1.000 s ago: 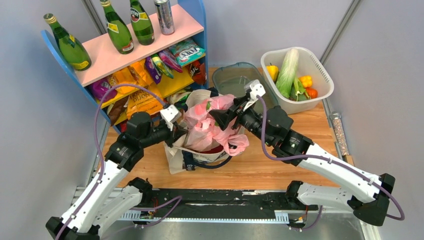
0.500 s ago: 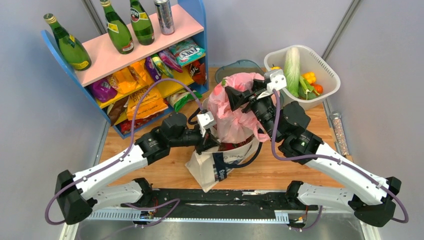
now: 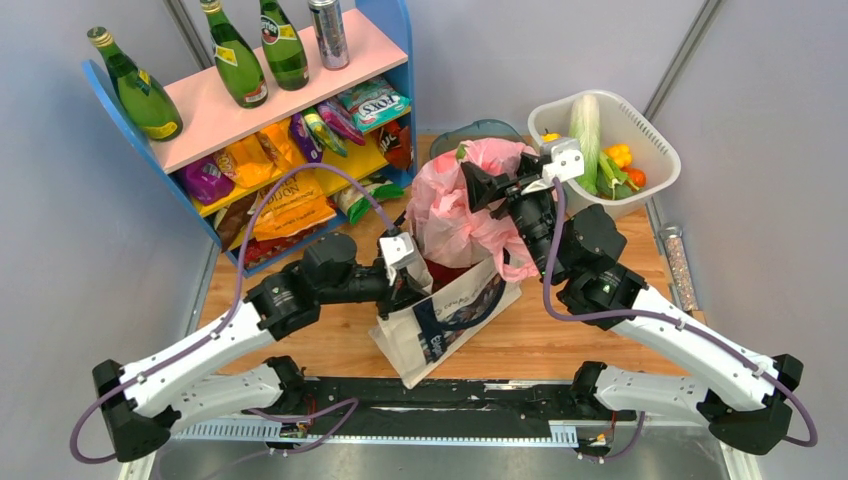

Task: Untie the knot of the grocery bags and take out the mixed food
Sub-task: Move the takeout bag to the center of the board.

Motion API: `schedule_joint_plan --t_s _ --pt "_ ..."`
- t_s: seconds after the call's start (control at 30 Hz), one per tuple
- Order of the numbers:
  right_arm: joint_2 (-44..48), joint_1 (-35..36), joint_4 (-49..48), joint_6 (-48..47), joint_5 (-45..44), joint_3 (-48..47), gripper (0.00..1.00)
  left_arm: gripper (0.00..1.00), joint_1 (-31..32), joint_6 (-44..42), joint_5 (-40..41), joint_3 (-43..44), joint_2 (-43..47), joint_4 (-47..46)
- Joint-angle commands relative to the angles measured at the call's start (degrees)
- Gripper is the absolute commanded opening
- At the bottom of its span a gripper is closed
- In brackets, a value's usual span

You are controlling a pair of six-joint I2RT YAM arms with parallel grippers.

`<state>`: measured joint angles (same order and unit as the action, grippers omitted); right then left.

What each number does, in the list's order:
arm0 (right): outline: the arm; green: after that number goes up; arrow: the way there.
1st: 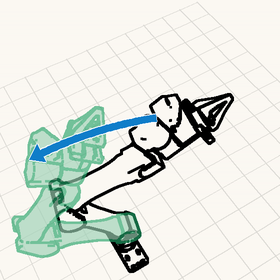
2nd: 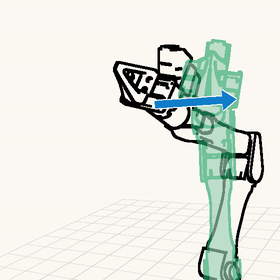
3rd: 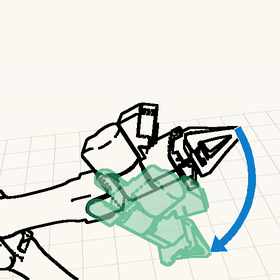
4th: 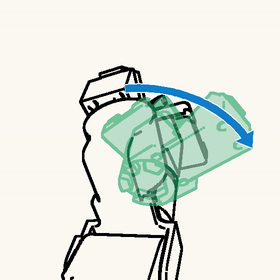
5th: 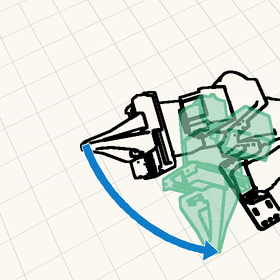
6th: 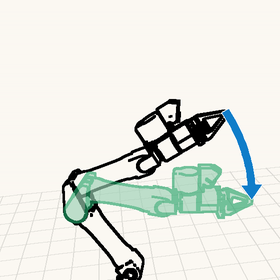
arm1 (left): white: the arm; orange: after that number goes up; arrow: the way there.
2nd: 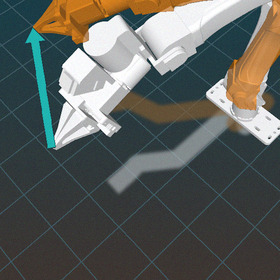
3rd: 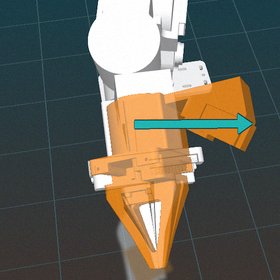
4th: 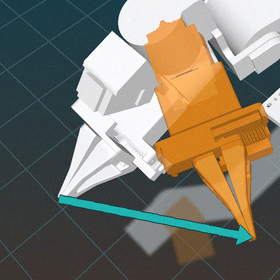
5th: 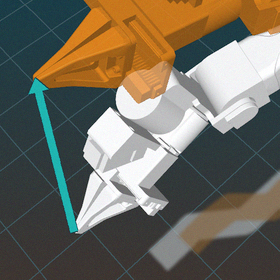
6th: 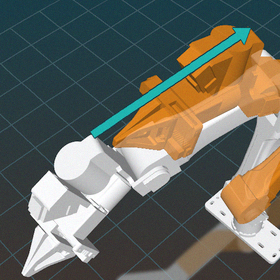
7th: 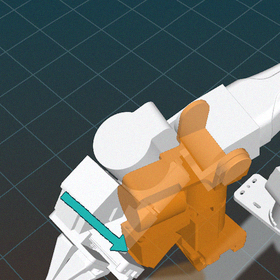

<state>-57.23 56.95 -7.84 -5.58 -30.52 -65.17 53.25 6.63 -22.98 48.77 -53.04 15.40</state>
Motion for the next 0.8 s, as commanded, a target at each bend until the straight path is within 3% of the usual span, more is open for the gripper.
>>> schedule_joint_plan --t_s 0.0,0.23,0.47,0.63,0.77 --pt "0.1 -0.1 -7.3 -1.9 -1.0 -1.3 0.0 0.0 0.2 -2.3 0.8 4.3 6.9 5.9" --pt "-3.4 -0.3 -8.3 -3.9 1.5 -7.4 0.0 0.0 0.2 -3.0 12.9 3.8 11.5 16.1" --pt "-8.8 -0.8 -12.0 -10.2 2.1 -15.1 0.0 0.0 0.2 -4.0 19.0 2.9 9.2 18.2" --pt "-13.0 -2.4 -11.3 -11.8 3.1 -20.8 0.0 0.0 0.2 -7.3 14.3 6.8 5.3 23.7" --pt "-13.9 -3.4 -10.8 -11.3 3.2 -21.3 0.0 0.0 0.2 -10.1 12.8 9.6 8.9 26.6"
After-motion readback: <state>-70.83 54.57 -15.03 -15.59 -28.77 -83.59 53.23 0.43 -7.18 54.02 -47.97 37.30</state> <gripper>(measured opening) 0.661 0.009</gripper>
